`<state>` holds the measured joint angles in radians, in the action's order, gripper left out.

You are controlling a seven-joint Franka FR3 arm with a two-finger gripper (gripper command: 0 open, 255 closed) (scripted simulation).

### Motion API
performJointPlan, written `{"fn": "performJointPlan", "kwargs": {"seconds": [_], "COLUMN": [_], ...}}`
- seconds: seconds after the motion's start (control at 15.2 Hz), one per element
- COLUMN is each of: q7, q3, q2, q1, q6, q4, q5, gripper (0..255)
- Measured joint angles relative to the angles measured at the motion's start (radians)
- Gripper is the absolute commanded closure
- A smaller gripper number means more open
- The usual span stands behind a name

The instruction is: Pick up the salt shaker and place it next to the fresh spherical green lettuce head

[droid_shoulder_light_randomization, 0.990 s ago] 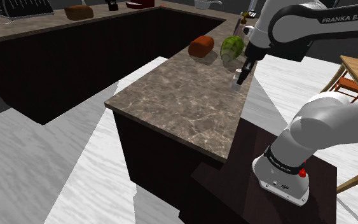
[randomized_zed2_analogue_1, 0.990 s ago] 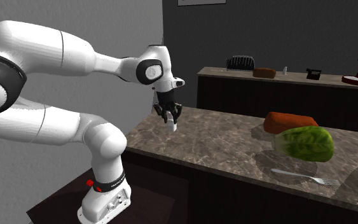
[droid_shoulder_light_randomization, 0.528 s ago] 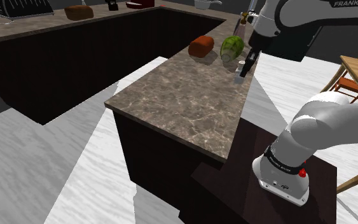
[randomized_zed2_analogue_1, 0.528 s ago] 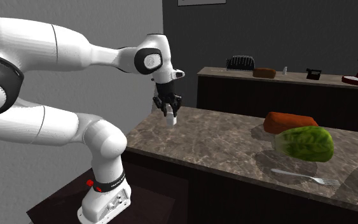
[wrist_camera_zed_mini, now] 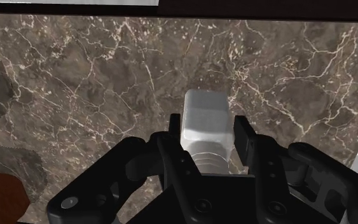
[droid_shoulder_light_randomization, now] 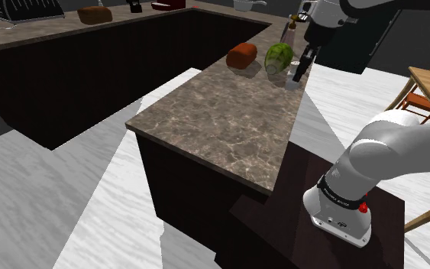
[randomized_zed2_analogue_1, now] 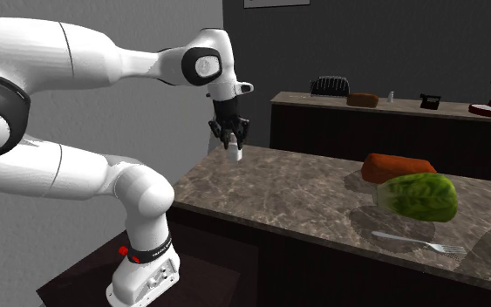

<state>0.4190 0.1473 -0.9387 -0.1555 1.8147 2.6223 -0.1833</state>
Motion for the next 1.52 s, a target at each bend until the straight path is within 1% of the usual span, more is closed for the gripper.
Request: {"fn": "performJointPlan", "kwargs": {"seconds": [0.53,0.66,0.92,1.12,1.25,1.52], "q7": [0.008,0.016,0.077,0.132,0.164,0.247], "q3": [-0.011,-0.003,0.065,0.128,0.164,0.246], "q2": [0.024,0.038,0.152,0.244,0.307,0.455], "q1": [0.006,0.005,-0.002,-0.005,-0.003,0.009], "q6": [-0.097,-0.097,-0.06,-0.015,0.015,0.041], "q4": [-0.121,-0.137,-0.222,-0.278,-0.317,-0.449], "q5": [0.013,0.009,-0.019,-0.037,-0.041,-0.027], "gripper": [255,255,255,255,255,255]}}
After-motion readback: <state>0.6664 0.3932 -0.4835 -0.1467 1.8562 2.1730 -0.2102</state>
